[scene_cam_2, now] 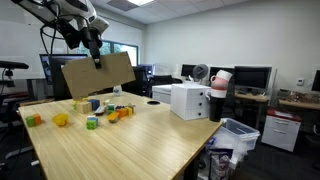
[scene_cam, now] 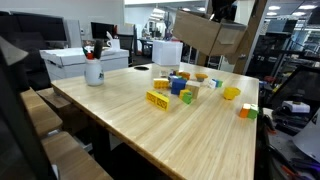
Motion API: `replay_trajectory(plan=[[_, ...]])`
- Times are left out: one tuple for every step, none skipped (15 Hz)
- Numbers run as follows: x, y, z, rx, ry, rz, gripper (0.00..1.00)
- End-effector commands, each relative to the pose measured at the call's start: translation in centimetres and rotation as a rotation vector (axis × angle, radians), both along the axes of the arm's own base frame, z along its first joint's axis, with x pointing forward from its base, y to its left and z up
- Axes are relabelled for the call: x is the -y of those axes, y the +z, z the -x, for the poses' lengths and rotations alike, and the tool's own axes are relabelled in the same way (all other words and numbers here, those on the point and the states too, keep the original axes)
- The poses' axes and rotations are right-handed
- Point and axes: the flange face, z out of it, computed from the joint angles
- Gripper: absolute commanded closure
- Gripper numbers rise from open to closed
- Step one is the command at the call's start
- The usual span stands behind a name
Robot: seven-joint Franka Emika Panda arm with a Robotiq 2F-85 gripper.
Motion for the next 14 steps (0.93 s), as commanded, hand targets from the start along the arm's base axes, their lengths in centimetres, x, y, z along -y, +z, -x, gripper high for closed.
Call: replay_trajectory(plan=[[3.2,1.8,1.4,-0.057,0.098,-0.051,0.95],[4.5,2.1,1.7,-0.078,0.139,-0.061,0.95],[5.5,2.2,2.0,-0.099,0.165,-0.074,0.95],[6.9,2.3,2.2,-0.121,0.181,-0.077,0.95],[8.3,2.5,2.6,-0.137,0.194,-0.086,0.95],[9.6,2.7,3.0,-0.149,0.206,-0.102,0.95],[11.0,2.8,3.3,-0.157,0.207,-0.106,0.95],[12.4,2.8,3.8,-0.166,0.212,-0.115,0.95],[13.8,2.6,4.4,-0.175,0.217,-0.129,0.95],[14.9,2.3,5.0,-0.179,0.221,-0.140,0.94],[16.1,2.2,5.5,-0.183,0.227,-0.147,0.94],[17.0,1.8,6.0,-0.184,0.236,-0.152,0.94],[17.7,1.4,6.4,-0.171,0.250,-0.147,0.94],[18.2,1.0,6.8,-0.169,0.265,-0.146,0.94]])
